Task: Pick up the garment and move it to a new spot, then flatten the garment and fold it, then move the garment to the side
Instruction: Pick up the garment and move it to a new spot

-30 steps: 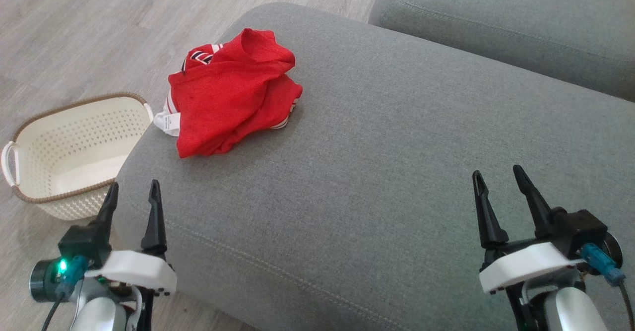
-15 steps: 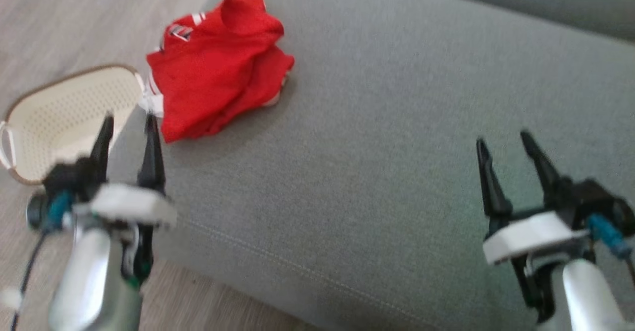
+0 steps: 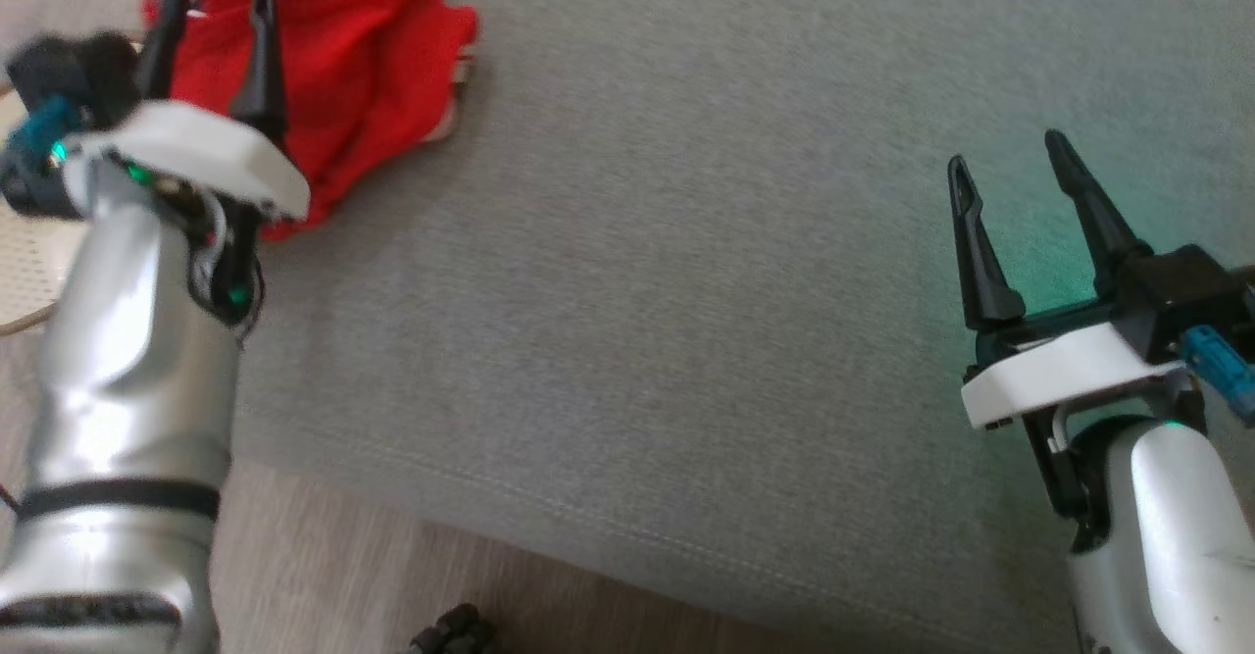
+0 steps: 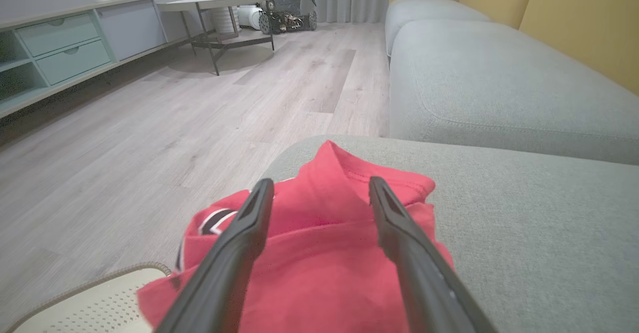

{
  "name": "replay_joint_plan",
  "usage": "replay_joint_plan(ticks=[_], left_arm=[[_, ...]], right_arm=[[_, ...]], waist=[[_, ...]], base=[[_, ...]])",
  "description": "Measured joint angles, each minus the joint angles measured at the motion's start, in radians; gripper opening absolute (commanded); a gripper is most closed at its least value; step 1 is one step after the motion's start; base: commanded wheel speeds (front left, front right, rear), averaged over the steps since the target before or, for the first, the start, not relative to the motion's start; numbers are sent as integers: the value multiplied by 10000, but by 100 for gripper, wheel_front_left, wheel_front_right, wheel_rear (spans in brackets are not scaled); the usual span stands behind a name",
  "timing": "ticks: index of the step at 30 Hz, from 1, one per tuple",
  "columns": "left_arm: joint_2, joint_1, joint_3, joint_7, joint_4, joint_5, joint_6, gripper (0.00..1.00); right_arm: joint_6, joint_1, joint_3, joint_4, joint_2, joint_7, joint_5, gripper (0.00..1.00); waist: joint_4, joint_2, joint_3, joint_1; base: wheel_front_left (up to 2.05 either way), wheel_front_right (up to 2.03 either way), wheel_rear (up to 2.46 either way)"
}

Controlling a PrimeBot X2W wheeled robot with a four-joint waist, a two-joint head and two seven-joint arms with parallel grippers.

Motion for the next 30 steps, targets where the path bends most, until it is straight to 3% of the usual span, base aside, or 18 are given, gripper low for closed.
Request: replay_joint_plan(ticks=[8,9,10,11,18,30], left_arm=[[476,-1525,-265,0,2525,54,-88,100],[527,-1636,-276,0,2815,52,-88,88],[564,-1734,-297,0,3026,38,-88,28],[593,-1805,-320,0,3168,23,-90,0],[966,-1831,-428,0,2303,96,-161,0],[1467,1188,-111,-2,-2711,736,-150,0]], right_arm=[[0,-202,15,-46,-23,6,0,100],[0,-202,-10,-44,-23,4,0,100],[0,-202,-23,-42,-23,2,2,100],[0,-202,-36,-31,-23,-10,2,100],[0,-194,-307,130,17,-151,31,100],[0,825,-681,617,234,-732,548,100]], waist=[[-729,0,698,0],[-796,0,747,0],[-847,0,776,0],[-885,0,784,0],[-829,0,392,1],[-668,1,-1685,0]], base=[[0,0,0],[0,0,0],[0,0,0],[0,0,0],[0,0,0],[0,0,0]])
